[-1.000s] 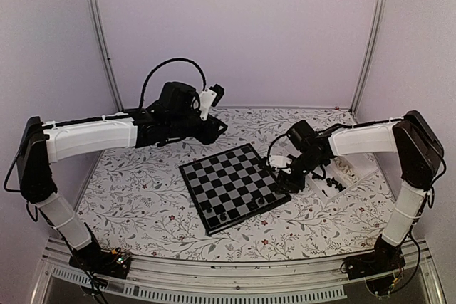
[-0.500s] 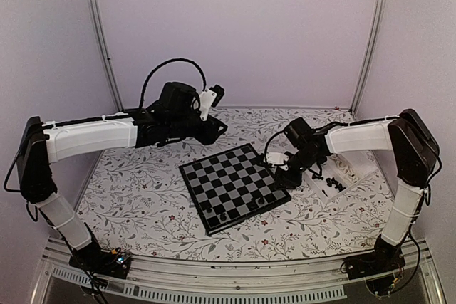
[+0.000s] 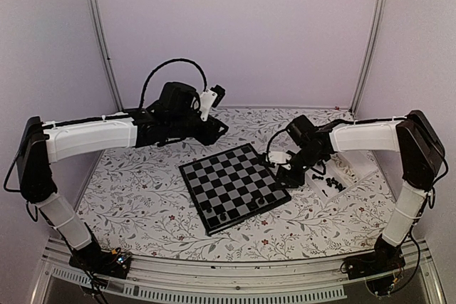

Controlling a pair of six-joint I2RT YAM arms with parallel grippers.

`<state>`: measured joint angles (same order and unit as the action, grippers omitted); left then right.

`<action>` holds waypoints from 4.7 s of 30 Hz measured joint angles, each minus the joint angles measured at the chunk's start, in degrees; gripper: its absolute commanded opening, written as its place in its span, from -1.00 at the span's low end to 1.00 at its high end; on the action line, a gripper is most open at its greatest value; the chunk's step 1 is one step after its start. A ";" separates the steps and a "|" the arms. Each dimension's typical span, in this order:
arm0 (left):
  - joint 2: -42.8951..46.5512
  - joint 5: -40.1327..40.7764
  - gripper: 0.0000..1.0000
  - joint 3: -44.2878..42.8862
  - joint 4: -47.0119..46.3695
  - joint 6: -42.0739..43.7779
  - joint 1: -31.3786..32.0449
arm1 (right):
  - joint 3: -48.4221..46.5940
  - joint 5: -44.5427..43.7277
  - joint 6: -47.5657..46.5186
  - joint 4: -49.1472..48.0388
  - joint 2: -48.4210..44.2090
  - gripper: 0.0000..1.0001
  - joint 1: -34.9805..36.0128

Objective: Set up the chess pieces on the board
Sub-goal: Adjust the chess piece on the chessboard, then pick up the chess piece from the storage box, then place the chess piece on the chessboard.

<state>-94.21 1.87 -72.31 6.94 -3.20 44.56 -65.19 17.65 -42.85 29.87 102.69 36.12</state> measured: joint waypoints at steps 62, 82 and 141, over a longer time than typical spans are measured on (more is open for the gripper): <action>-1.81 -7.37 -0.07 -1.79 1.81 0.17 0.00 | -0.92 -2.08 -2.64 10.01 4.07 -0.29 -21.81; -2.58 -8.13 -0.08 -2.60 2.56 0.17 0.46 | -2.14 -1.60 3.30 9.75 4.98 -0.76 -21.18; -27.93 13.14 -0.82 -16.72 -51.65 1.77 17.20 | -6.08 55.01 70.55 -43.41 -11.58 -0.31 -19.89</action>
<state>-122.15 15.00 -89.03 -44.71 -1.43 61.76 -71.26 72.66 27.70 -13.54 91.11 16.23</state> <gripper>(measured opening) 0.128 0.196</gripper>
